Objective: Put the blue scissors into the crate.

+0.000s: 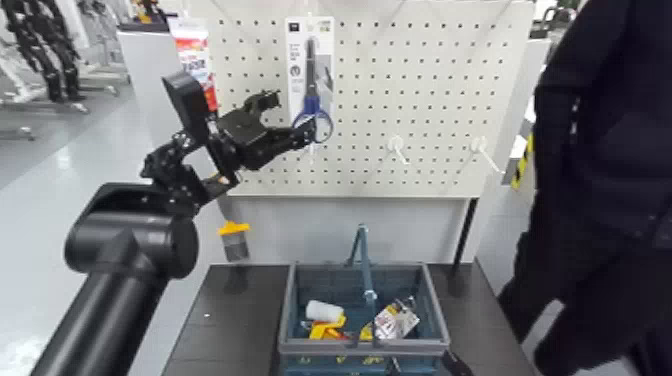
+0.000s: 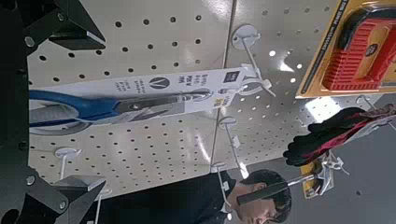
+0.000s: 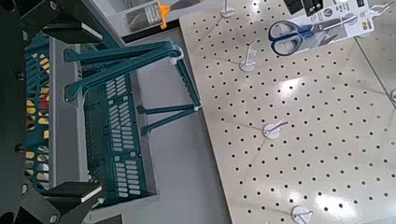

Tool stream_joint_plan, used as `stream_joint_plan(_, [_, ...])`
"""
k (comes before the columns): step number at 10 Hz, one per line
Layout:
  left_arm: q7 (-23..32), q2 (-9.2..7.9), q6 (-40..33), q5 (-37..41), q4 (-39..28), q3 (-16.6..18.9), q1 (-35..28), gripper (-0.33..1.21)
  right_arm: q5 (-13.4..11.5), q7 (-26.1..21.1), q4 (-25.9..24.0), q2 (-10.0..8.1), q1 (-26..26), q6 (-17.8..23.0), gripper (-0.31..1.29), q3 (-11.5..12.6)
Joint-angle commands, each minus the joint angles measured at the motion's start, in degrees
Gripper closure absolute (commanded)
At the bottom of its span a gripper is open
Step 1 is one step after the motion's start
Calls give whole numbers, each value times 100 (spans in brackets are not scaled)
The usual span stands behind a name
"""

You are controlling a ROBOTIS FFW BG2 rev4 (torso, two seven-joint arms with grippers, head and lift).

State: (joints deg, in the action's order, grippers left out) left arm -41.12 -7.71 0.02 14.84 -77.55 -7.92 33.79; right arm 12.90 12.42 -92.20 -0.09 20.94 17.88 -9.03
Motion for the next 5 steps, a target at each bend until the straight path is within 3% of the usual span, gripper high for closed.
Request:
stream_joint_plan(1, [-107, -3, -81, 2, 364, -113, 330, 27, 20, 6, 0, 0, -11, 32, 18, 15])
stream_joint_plan(5, [-441, -38, -257, -16, 997, -298, 831, 27, 28, 59, 9, 0, -29, 32, 18, 33])
